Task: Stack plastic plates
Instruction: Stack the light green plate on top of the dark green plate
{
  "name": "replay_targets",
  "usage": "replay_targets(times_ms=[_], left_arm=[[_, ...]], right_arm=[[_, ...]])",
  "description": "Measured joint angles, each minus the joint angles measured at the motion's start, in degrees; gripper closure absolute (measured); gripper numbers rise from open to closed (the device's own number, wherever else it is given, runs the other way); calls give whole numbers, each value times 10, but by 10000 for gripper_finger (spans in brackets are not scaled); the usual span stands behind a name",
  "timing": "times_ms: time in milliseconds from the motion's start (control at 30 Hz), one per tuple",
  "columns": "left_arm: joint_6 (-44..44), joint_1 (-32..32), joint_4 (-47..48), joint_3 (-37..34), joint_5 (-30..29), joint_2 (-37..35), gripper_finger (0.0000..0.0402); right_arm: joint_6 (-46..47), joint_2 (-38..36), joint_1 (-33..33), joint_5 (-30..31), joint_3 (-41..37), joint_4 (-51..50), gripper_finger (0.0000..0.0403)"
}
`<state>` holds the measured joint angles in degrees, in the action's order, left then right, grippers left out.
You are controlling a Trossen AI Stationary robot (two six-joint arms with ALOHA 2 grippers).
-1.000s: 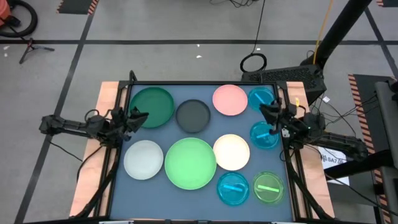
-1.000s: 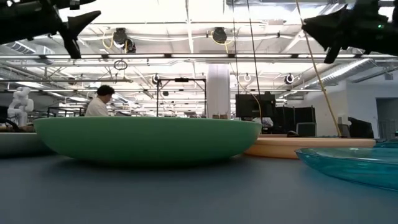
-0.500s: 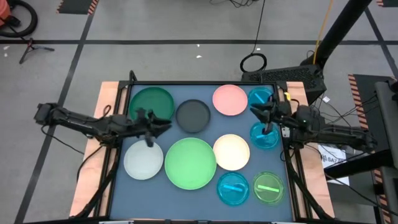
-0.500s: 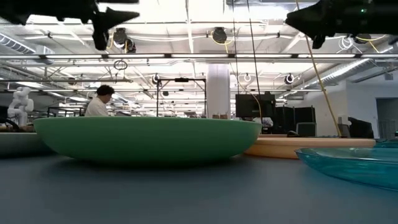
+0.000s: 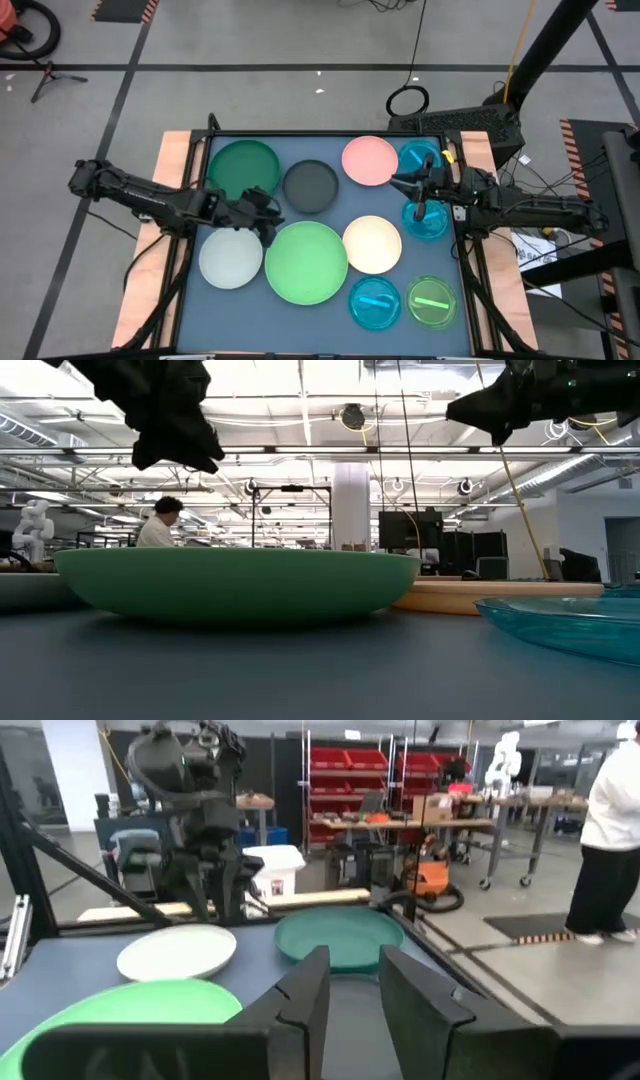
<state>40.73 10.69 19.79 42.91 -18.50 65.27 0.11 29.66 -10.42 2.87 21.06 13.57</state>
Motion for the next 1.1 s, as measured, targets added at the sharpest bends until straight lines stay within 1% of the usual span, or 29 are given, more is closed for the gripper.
replay_targets(times_ms=[167, 233, 433, 567, 633, 700, 800, 867, 933, 1100], left_arm=[[-55, -1, 6, 37, 0, 39, 273], [-60, -1, 7, 53, 0, 56, 273], [-39, 4, 20, 110, 1, 116, 273], [18, 15, 30, 145, 7, 165, 273], [38, 19, 52, 165, 22, 192, 273], [39, 22, 96, 182, 40, 219, 273], [-18, 35, 142, 201, 65, 254, 273], [-52, 43, 162, 201, 65, 271, 273], [-69, 44, 178, 201, 58, 282, 273], [-94, 22, 199, 201, 52, 287, 273]], right_arm=[[-27, 0, 9, 0, 1, 19, 316], [-39, 0, 12, 0, 1, 15, 316], [-58, 0, 12, 0, 1, 13, 316], [-54, 0, 12, 0, 1, 9, 316], [-56, 0, 12, 0, 1, 10, 316], [-59, 0, 12, 0, 1, 10, 316], [-73, 0, 12, 1, 1, 11, 316], [-79, 0, 12, 2, 1, 11, 316], [-83, 0, 12, 3, 1, 11, 316], [-85, 0, 11, 3, 1, 10, 316]])
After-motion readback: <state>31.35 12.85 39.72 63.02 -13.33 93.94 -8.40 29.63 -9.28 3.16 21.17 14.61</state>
